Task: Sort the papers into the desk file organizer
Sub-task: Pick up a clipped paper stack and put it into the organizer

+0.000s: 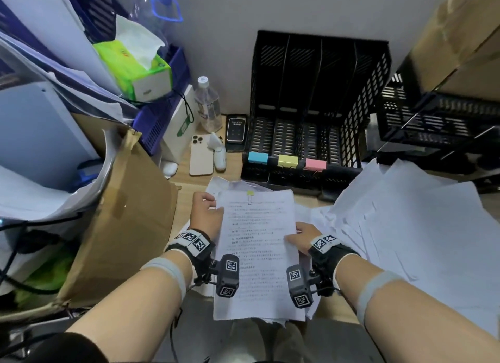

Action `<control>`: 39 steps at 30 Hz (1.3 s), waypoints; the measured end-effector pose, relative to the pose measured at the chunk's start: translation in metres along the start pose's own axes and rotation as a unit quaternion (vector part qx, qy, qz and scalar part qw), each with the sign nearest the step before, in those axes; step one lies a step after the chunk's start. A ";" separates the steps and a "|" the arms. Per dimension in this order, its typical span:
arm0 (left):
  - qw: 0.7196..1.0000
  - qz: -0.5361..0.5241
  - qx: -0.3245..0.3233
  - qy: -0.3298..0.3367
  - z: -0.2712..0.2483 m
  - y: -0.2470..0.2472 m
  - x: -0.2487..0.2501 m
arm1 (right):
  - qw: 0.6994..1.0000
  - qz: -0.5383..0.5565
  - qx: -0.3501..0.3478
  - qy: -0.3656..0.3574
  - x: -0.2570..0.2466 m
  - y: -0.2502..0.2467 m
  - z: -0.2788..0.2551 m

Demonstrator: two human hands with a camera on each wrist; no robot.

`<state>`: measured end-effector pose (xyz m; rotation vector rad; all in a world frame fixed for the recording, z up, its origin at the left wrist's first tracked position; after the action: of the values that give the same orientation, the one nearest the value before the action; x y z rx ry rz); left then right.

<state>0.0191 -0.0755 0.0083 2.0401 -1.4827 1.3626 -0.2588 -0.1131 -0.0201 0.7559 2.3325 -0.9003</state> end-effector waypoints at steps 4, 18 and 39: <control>0.996 0.025 -0.089 0.012 -0.007 0.036 0.030 | 0.997 0.051 0.062 0.003 0.006 -0.028 -0.024; 0.929 0.047 -0.363 -0.048 -0.060 0.094 0.045 | 0.956 0.176 0.226 -0.069 -0.047 -0.122 -0.060; 0.945 -0.032 -0.118 0.305 -0.070 0.097 0.239 | 0.934 0.015 0.249 -0.256 -0.301 -0.210 -0.106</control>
<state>-0.0930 -0.2123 0.2084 1.3320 -1.2120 1.5166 -0.2113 -0.2598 0.3295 0.6414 1.6473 -1.4992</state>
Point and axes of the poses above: each hand's wrist, its own z-axis towards the middle knuckle, its own y-axis out of the palm, x = y × z, the point moved 9 cm from there along z, towards the middle knuckle, and after that the axes turned 8 degrees about -y, right-handed, at the moved point
